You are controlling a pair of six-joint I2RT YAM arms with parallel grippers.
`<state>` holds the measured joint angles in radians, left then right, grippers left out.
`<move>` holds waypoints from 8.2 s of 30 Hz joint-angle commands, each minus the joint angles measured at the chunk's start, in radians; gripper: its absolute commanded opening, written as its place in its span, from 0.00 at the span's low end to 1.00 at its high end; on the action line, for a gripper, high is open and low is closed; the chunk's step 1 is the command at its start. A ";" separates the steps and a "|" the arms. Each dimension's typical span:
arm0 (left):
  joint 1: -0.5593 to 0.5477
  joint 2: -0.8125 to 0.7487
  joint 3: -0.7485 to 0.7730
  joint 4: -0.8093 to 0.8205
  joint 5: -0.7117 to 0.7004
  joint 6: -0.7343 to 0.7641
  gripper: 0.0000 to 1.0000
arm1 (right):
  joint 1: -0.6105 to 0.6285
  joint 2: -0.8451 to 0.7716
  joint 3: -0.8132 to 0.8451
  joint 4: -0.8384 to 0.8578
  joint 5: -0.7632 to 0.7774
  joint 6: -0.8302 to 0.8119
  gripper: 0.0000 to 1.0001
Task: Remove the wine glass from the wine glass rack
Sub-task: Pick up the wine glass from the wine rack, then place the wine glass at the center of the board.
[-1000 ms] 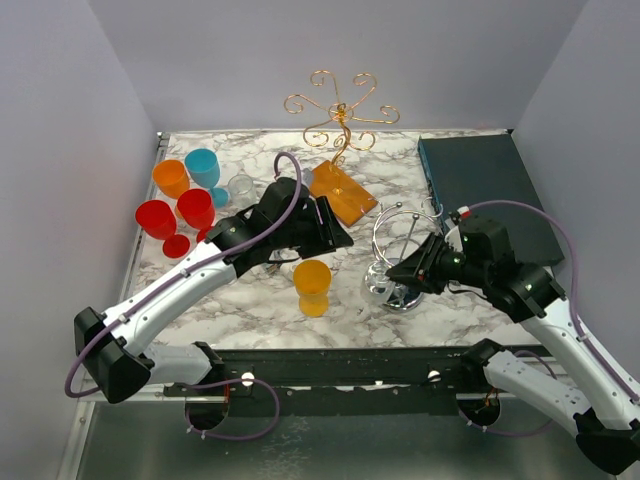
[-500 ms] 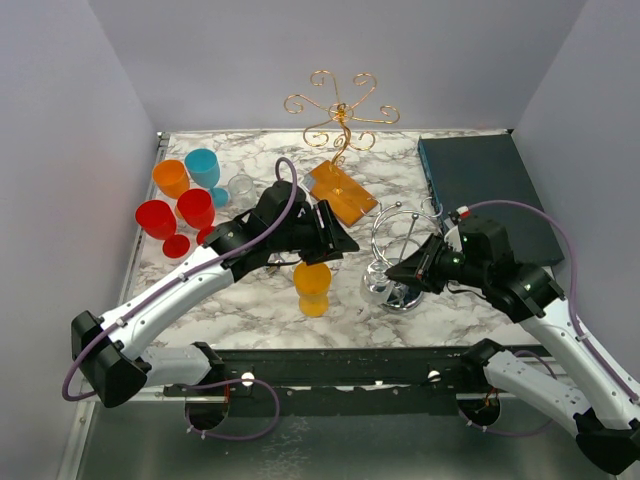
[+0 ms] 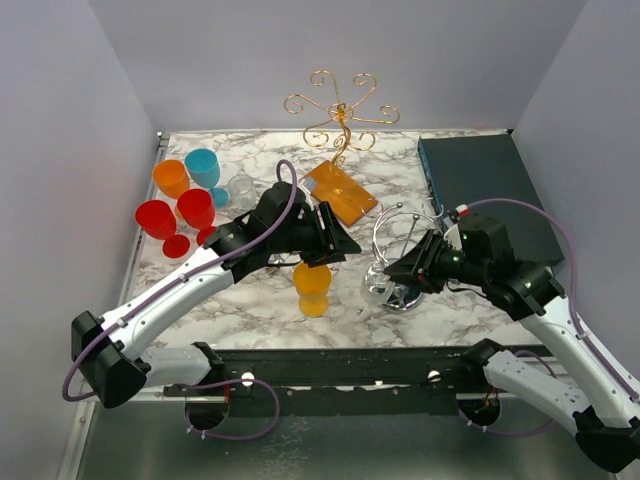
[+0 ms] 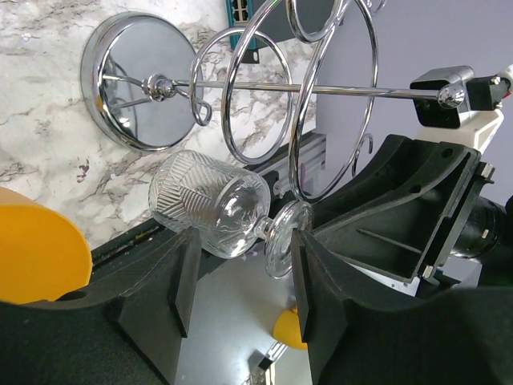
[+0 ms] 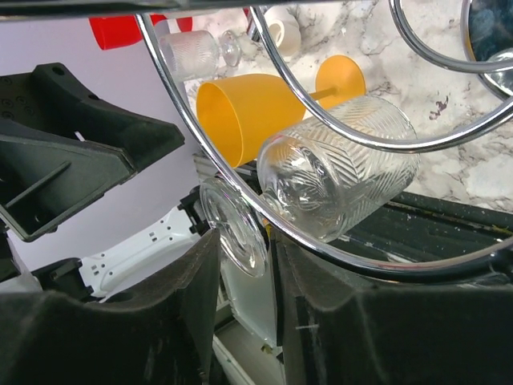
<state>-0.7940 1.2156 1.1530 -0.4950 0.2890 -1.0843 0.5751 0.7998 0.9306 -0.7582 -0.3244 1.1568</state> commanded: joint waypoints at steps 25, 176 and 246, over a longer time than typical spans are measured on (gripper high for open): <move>-0.001 -0.033 -0.015 0.024 0.038 -0.017 0.56 | 0.005 0.022 0.076 -0.073 -0.048 -0.048 0.15; -0.119 -0.215 0.008 0.179 -0.260 -0.143 0.11 | 0.039 0.247 0.209 0.342 -0.150 -0.151 0.01; -0.119 -0.187 0.309 0.405 -0.492 -0.265 0.00 | -0.247 0.399 0.154 1.401 -0.427 0.231 0.99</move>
<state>-0.9058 0.9874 1.3731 -0.1776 -0.2054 -1.3315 0.3275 1.1751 1.1313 0.3294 -0.6403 1.2396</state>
